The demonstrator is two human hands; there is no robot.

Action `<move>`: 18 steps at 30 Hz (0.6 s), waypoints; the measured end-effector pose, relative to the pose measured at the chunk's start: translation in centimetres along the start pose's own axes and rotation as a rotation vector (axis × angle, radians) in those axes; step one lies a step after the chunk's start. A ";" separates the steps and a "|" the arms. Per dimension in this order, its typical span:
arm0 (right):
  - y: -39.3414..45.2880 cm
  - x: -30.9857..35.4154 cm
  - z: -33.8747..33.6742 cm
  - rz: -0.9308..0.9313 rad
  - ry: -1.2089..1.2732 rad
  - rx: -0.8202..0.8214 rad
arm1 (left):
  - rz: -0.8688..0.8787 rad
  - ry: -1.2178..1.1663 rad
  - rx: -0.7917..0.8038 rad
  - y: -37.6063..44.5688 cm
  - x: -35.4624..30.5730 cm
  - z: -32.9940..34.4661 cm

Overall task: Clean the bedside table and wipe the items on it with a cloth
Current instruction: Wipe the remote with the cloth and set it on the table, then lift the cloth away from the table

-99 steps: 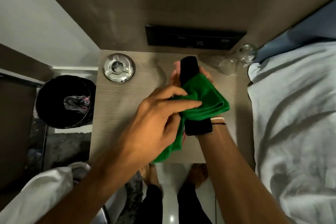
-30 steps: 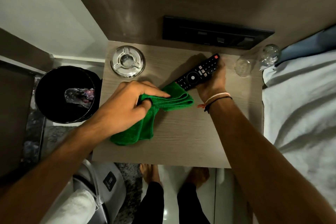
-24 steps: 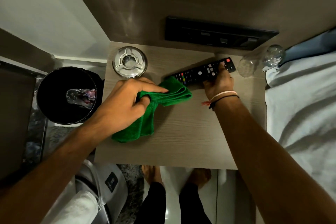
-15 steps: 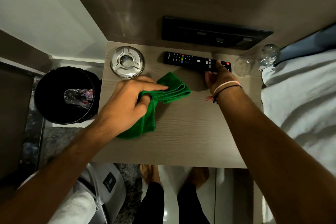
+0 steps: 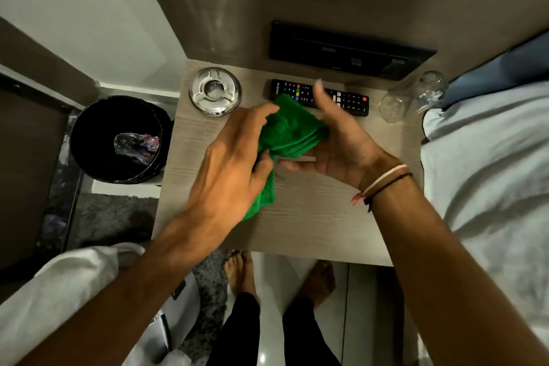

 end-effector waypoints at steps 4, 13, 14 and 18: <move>-0.8 2.1 1.9 -0.221 -0.173 -0.086 | -0.088 -0.068 -0.059 -0.9 0.0 -1.0; -3.2 5.6 10.4 -0.255 -0.365 0.280 | -0.353 -1.053 -0.120 -6.6 1.0 -5.9; -3.4 5.7 11.4 -0.283 -0.440 0.291 | -0.353 -1.063 -0.148 -7.6 0.9 -6.2; -4.1 5.3 16.9 -0.529 -0.949 0.277 | -0.398 -1.074 -0.243 -13.0 1.6 -7.6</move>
Point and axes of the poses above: each hand's wrist, its own y-axis towards the middle knuckle, its own z-axis out of the palm, x = y × z, the point moved 4 cm from there along y, towards the middle knuckle, and after that the axes turned 6 degrees about x, right-handed, at the moved point
